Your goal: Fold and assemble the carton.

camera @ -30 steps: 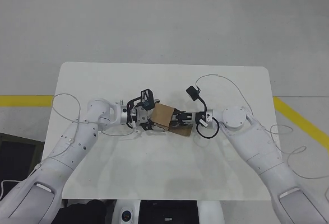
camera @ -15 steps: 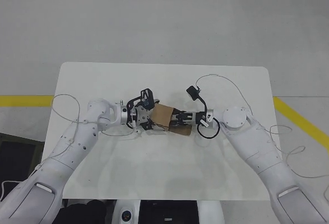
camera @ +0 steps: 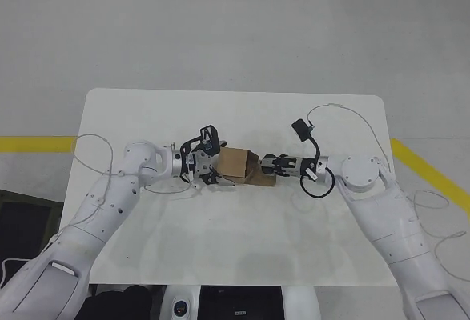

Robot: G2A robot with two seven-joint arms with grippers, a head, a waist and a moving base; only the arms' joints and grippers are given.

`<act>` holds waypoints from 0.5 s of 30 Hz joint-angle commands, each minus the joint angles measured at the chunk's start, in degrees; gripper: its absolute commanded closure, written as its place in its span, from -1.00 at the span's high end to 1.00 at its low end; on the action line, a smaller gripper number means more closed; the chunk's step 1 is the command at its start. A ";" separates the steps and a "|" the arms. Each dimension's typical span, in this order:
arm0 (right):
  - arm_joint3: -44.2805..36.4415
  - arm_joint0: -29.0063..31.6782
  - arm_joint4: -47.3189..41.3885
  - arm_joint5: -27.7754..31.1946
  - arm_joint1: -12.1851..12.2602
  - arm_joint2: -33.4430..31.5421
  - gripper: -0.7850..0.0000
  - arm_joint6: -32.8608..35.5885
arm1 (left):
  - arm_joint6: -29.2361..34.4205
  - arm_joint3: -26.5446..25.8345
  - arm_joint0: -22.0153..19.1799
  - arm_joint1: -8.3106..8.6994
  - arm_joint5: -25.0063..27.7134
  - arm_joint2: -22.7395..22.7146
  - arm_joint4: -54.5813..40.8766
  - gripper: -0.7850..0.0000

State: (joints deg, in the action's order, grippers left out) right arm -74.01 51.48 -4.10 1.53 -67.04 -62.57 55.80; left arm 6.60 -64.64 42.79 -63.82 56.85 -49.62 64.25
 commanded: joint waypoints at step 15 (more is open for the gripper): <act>9.67 -7.87 -0.27 3.50 -2.21 6.07 -1.00 1.25 | 0.23 -0.18 0.32 0.11 0.88 -0.88 0.01 1.00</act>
State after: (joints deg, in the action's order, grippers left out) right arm -64.43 43.79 -4.45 5.14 -69.20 -56.76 56.45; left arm 6.81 -64.79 43.08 -63.69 57.75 -50.51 64.28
